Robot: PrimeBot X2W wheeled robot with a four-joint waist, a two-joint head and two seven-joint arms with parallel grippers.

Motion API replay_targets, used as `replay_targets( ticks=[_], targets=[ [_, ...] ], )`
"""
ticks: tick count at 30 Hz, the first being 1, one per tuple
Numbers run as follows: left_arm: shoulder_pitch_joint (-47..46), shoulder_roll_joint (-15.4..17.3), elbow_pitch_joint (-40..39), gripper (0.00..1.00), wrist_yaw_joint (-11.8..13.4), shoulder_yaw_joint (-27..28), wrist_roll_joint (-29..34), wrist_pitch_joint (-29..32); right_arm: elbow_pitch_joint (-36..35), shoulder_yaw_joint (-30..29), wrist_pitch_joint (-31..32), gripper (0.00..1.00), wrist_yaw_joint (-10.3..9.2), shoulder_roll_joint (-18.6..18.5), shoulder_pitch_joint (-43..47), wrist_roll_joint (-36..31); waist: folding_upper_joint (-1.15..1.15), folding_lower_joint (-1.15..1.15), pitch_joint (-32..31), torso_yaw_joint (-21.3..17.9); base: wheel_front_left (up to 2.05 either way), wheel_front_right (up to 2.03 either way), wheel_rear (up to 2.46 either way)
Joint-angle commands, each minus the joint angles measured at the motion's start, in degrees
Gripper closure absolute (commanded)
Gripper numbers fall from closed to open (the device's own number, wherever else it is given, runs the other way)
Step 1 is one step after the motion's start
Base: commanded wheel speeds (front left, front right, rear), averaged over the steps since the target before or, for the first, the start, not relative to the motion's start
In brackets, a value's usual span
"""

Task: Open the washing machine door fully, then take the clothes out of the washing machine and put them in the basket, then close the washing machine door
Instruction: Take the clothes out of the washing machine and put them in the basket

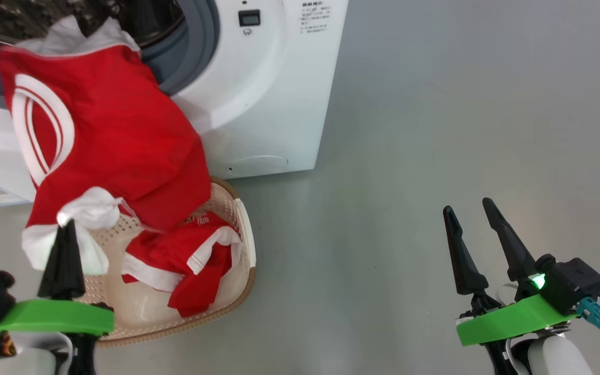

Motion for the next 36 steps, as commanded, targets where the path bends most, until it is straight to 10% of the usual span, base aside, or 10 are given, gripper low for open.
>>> replay_targets(
  ticks=[1, 36],
  targets=[
    [-2.13, 1.41, 0.41, 1.00, -0.48, 1.46, 0.72, -0.29, -1.63, 1.22, -0.27, 0.00, 0.09, 0.19, -1.56, 0.28, 0.00, 0.00, 1.11, -0.49, 0.00, 0.00, 0.00],
    [-25.74, 12.81, 37.16, 1.00, -0.59, -17.43, 1.77, -0.30, -5.47, 5.65, -0.27, 0.00, 0.09, 0.19, -7.98, 2.93, 0.00, 0.00, 17.93, -8.20, 0.00, 0.00, 0.00]
  ],
)
